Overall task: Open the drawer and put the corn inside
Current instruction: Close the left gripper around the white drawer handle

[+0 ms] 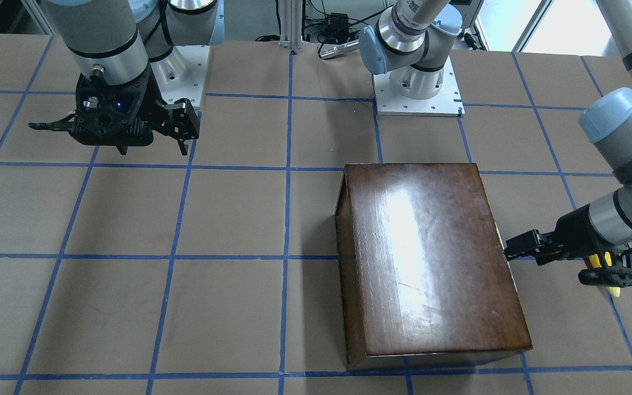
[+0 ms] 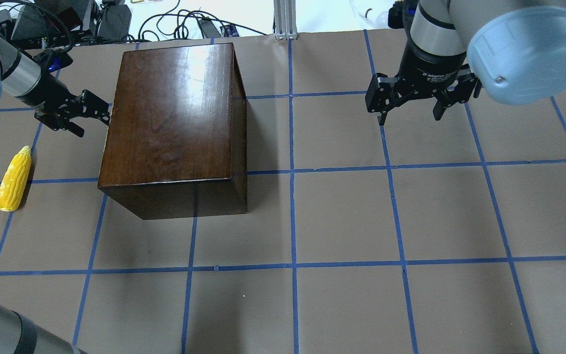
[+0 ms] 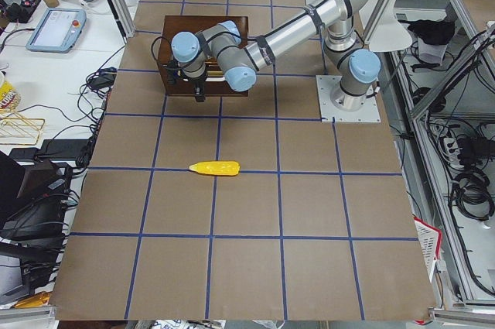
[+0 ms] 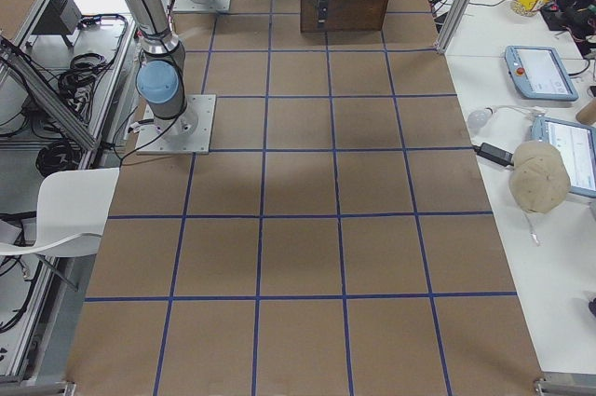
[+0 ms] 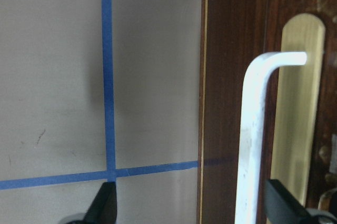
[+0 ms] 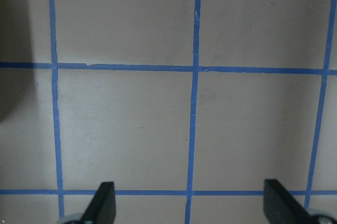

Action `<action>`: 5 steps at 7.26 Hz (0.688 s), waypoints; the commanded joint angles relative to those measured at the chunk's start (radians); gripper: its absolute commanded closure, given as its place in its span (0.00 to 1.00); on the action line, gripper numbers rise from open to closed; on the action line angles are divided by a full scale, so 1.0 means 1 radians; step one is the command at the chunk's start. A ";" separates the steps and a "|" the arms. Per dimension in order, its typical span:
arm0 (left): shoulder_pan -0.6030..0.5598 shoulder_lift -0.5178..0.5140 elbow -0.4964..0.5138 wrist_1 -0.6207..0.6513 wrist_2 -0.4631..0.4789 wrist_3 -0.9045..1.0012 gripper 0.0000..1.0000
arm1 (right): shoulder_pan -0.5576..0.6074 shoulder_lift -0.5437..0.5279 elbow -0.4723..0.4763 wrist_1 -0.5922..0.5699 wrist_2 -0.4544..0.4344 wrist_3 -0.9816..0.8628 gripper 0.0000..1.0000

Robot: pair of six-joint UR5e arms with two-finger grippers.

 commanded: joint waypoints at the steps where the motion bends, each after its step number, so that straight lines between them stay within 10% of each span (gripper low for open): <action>1: 0.000 -0.002 0.000 0.001 -0.002 0.006 0.00 | 0.000 0.000 0.000 0.000 0.000 0.000 0.00; 5: 0.000 -0.021 -0.002 0.001 0.000 0.013 0.00 | 0.000 0.000 0.000 0.000 0.000 0.000 0.00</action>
